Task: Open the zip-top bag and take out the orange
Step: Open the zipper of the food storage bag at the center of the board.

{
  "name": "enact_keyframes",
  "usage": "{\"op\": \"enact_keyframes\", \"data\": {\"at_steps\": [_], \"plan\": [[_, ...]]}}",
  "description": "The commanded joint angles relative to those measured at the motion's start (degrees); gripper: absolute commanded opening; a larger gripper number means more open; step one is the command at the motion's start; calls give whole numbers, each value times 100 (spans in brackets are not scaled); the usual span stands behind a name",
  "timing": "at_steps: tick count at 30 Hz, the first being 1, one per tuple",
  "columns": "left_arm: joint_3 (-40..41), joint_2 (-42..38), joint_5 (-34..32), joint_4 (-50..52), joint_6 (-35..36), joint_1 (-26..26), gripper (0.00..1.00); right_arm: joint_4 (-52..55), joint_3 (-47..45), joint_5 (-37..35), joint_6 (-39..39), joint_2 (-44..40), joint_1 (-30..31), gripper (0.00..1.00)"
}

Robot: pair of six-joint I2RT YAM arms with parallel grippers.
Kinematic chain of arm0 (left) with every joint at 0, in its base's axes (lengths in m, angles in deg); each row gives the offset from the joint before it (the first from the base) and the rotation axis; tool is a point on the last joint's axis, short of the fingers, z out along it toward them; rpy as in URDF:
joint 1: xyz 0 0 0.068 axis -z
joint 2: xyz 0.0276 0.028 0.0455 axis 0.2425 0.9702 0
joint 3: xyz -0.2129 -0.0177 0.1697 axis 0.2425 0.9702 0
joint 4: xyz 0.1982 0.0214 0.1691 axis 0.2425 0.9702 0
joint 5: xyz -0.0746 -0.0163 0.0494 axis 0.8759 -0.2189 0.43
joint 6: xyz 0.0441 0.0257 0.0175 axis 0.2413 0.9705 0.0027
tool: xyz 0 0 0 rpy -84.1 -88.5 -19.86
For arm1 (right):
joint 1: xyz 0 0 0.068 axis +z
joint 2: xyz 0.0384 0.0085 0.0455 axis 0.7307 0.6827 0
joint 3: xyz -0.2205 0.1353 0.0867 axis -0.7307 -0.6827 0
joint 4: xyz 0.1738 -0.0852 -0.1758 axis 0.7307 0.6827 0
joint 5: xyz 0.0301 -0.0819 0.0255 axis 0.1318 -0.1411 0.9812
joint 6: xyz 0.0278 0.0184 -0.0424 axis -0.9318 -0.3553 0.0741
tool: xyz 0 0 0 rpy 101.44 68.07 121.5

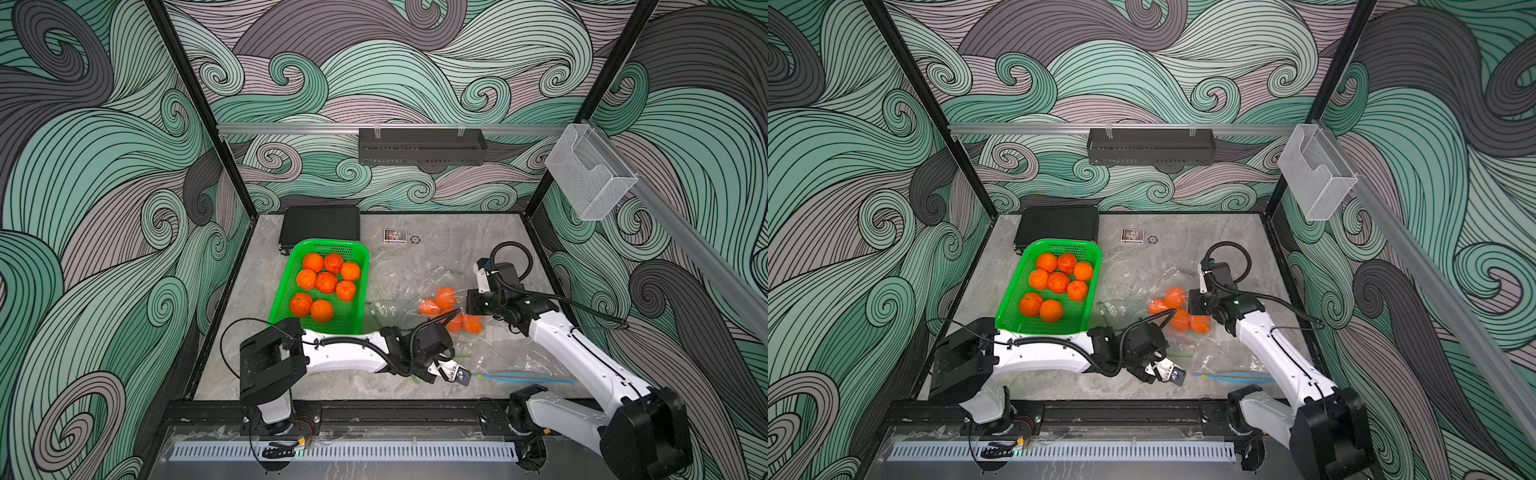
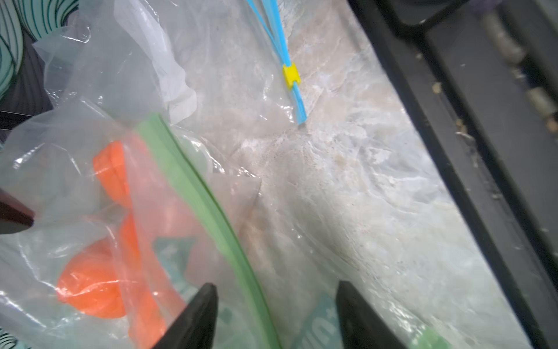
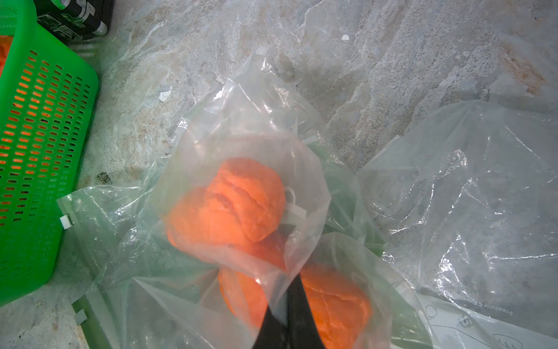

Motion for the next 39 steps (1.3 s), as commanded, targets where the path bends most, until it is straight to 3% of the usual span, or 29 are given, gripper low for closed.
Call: {"op": "enact_keyframes", "data": {"at_steps": [1,3,4,9,14,21,24,26,33,39], "plan": [[207,-34,-842,-711,-434,108,34,-77,-66,57,-104,-54,-59,0],[401,-147,-887,-779,-567,155,7,-96,-56,65,-95,-37,-81,0],[499,-214,-883,-784,-630,171,0,-96,-42,70,-98,-24,-94,0],[1010,-681,-753,-470,-713,290,0,-111,43,42,-71,44,-180,0],[1246,-934,-289,454,-812,342,0,-39,291,-85,12,200,-261,0],[1262,-447,7,1123,-887,343,0,203,657,-323,164,398,-297,0],[1265,-214,-99,921,-962,318,10,293,700,-68,169,404,-297,0],[1293,-162,-127,708,-989,293,21,305,647,169,134,319,-290,0],[1497,-25,-184,104,-1075,203,27,568,604,962,81,-412,120,0],[1624,-44,-186,-91,-1225,198,35,1191,783,326,246,-722,822,0]]}}
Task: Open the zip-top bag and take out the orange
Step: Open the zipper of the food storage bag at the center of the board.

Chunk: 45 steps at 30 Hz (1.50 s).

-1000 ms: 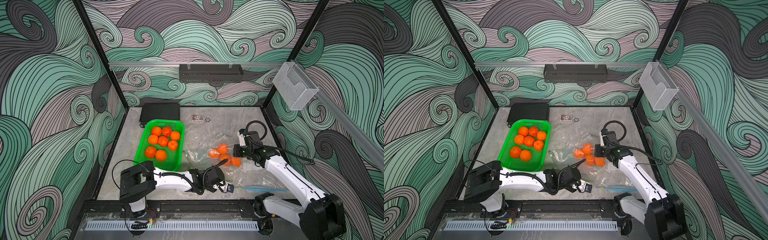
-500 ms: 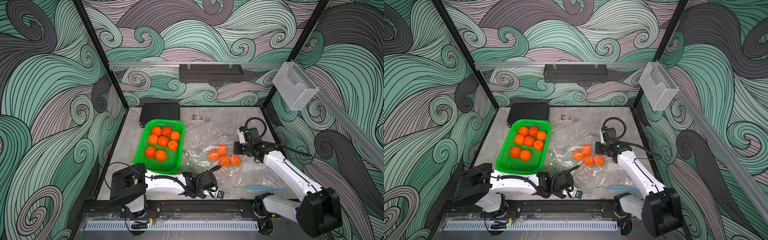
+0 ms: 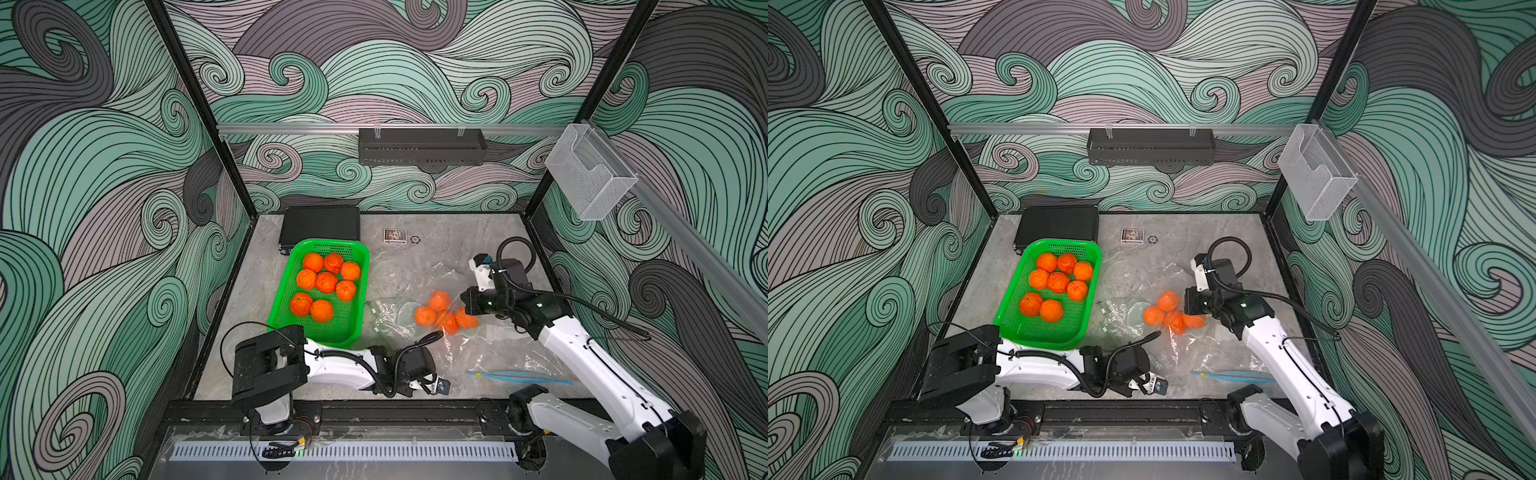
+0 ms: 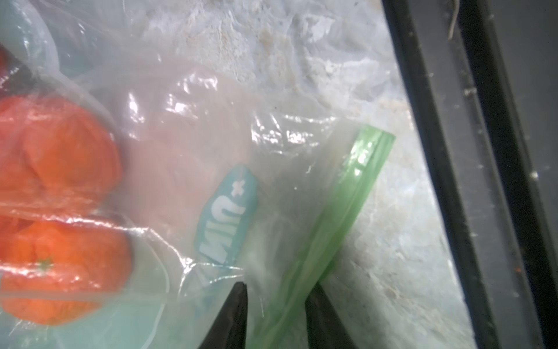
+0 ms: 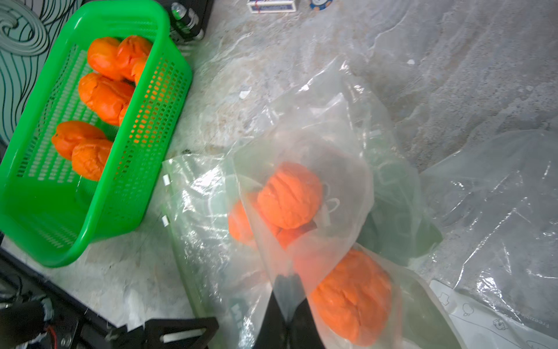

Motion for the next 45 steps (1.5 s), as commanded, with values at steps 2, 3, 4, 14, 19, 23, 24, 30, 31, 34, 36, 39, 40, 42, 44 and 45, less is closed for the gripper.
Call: {"op": "enact_keyframes", "data": {"at_steps": [2,3,4,14,19,23,24,30,31,34,36,39,40,42,44,45], "plan": [[269,254,120,172,-176,-32,35,490,206,-432,149,-216,377,0],[286,258,121,191,-193,-31,35,562,257,-503,158,-271,426,0],[285,265,133,216,-203,-31,35,611,332,-562,171,-331,472,0],[520,131,154,35,-220,-31,43,811,762,-187,194,-851,581,0],[481,240,148,-21,-234,-31,42,768,363,-505,229,-582,580,0],[480,225,134,-5,-230,-31,41,597,105,-968,136,-478,574,0],[480,202,122,17,-221,-31,41,594,74,-1220,141,-468,574,0],[497,-319,120,199,-418,-31,41,668,330,-2005,230,-508,421,54],[507,-429,113,216,-480,-31,41,696,422,-1930,234,-533,420,53],[572,-820,-14,186,-775,-41,42,782,616,-1664,148,-576,438,46],[665,-1084,-183,114,-1054,-40,42,745,577,-1458,117,-538,496,40],[792,-1418,-346,89,-1332,-46,42,642,408,-1143,-3,-187,526,36],[814,-1581,-390,95,-1408,-40,42,677,431,-1112,-68,-40,547,35],[825,-1731,-514,161,-1578,-45,42,561,407,-988,-169,280,587,32],[821,-1848,-655,231,-1744,-45,42,276,290,-1010,-219,635,574,31],[795,-1899,-747,280,-1854,-49,41,259,324,-1066,-217,887,574,28]]}}
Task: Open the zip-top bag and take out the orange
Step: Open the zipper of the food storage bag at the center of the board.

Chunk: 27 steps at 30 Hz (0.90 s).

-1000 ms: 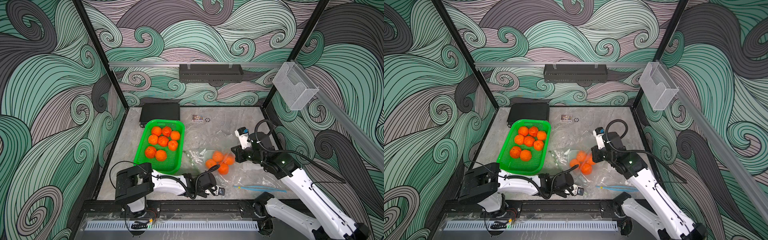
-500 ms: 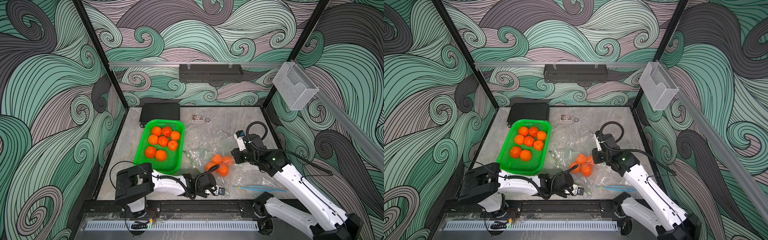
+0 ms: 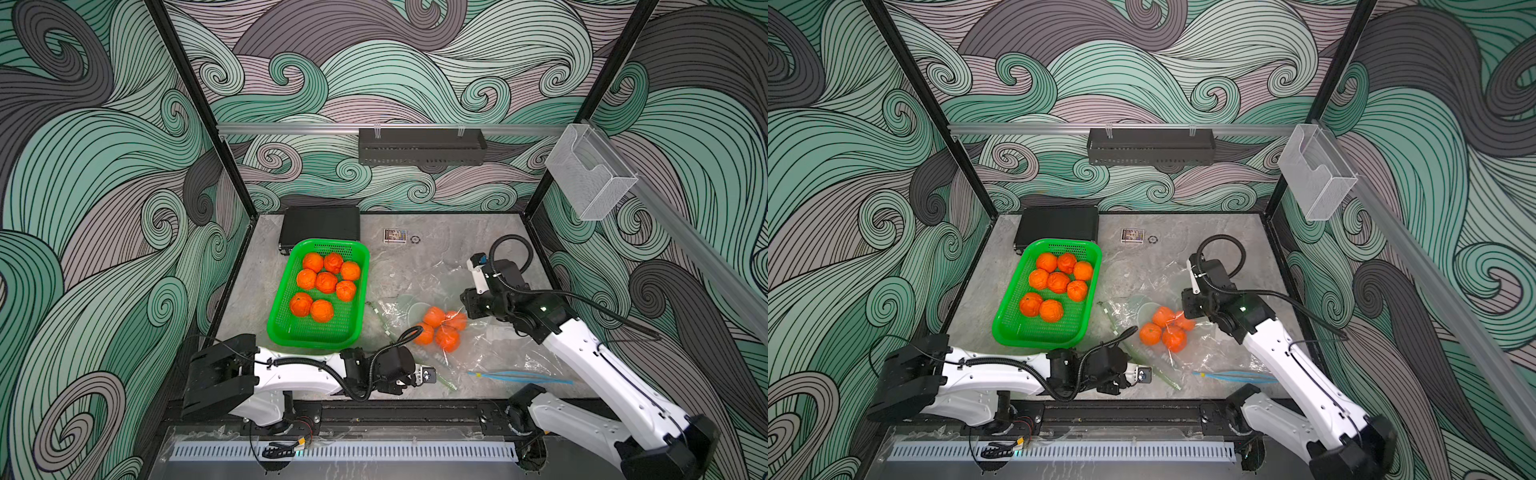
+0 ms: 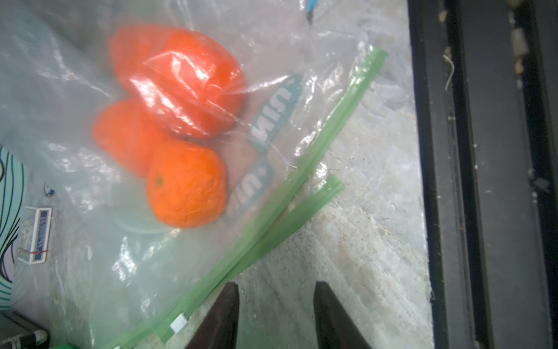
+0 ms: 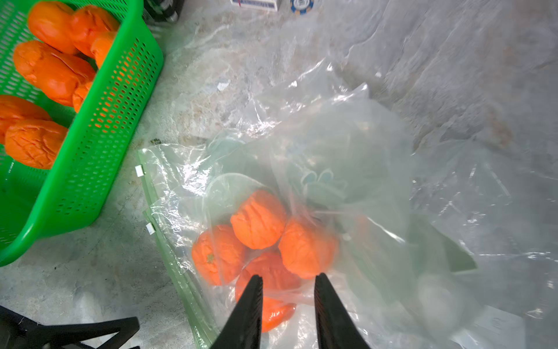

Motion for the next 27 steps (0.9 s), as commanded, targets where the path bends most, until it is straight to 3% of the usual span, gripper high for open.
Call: {"op": "enact_keyframes", "data": {"at_steps": [1,6,9,16,27], "plan": [[-52,-200,-405,261,-597,-38,41,-177,-16,58,-234,573,33,27],[-48,-524,-552,423,-1242,-47,40,-537,-44,-476,-381,1418,-72,22],[-2,-726,-587,333,-1973,-46,40,-669,-133,-576,-531,1855,-257,17],[504,-882,-14,-408,-2987,-45,37,-1293,-628,-409,-738,2336,-462,14],[238,-414,213,-694,-3070,-38,32,-1935,-1005,317,-797,2647,-570,12]]}}
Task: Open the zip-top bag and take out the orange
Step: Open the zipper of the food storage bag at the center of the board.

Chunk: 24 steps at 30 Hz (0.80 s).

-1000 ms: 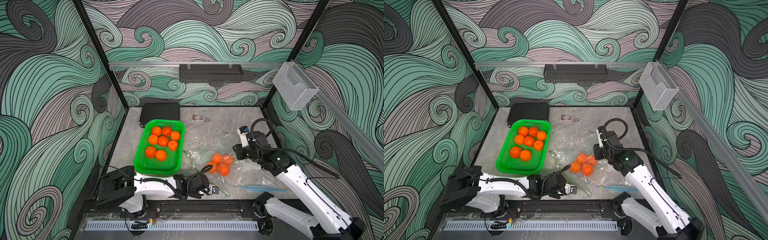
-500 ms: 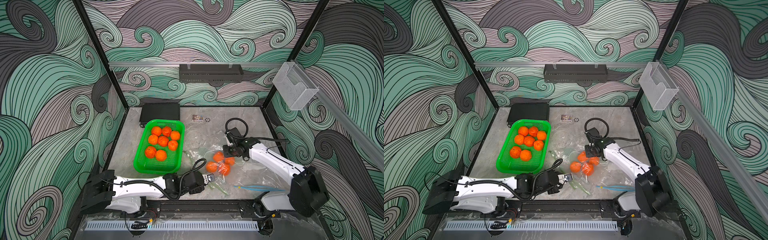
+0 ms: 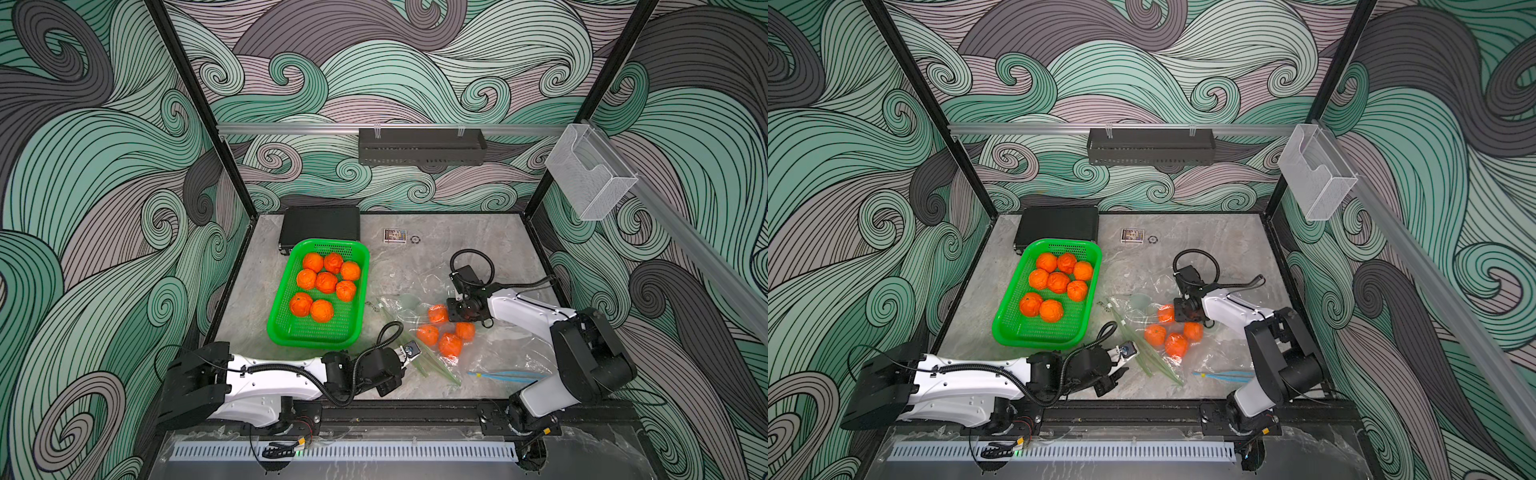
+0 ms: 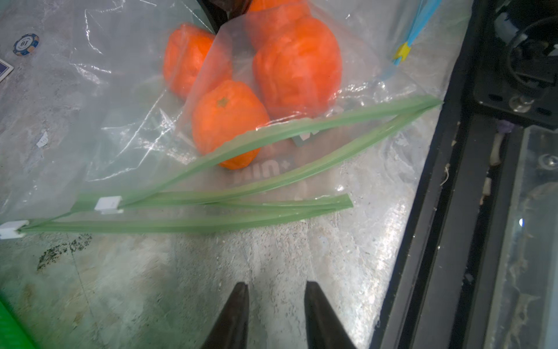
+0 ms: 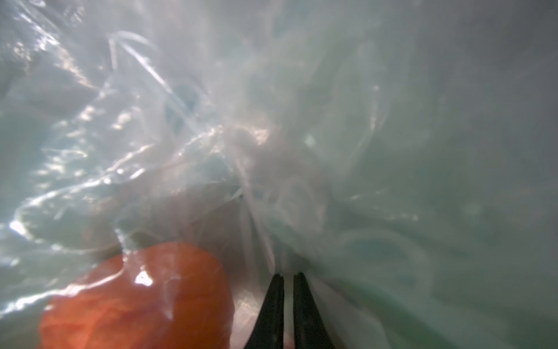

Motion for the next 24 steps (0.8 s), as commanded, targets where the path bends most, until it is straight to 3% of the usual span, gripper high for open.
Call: {"op": "enact_keyframes", "data": {"at_steps": [1,4,9,16,19,24], "plan": [[-354,233,171,-358,-121,-31,32,-159,-126,291,-78,96,-34,12],[-541,548,145,-645,-68,-32,32,-438,-243,358,-102,52,-58,12],[-816,1153,-648,-1078,7,-44,33,-756,-444,468,-177,-181,-89,12],[-1095,1657,-691,-1050,-140,-147,37,-958,-672,478,-249,-413,-115,13],[-1019,1753,-586,-1223,-412,-180,52,-1100,-770,459,-251,-473,-124,13],[-1198,1994,-560,-986,-665,-207,56,-1282,-863,459,-287,-492,-133,14]]}}
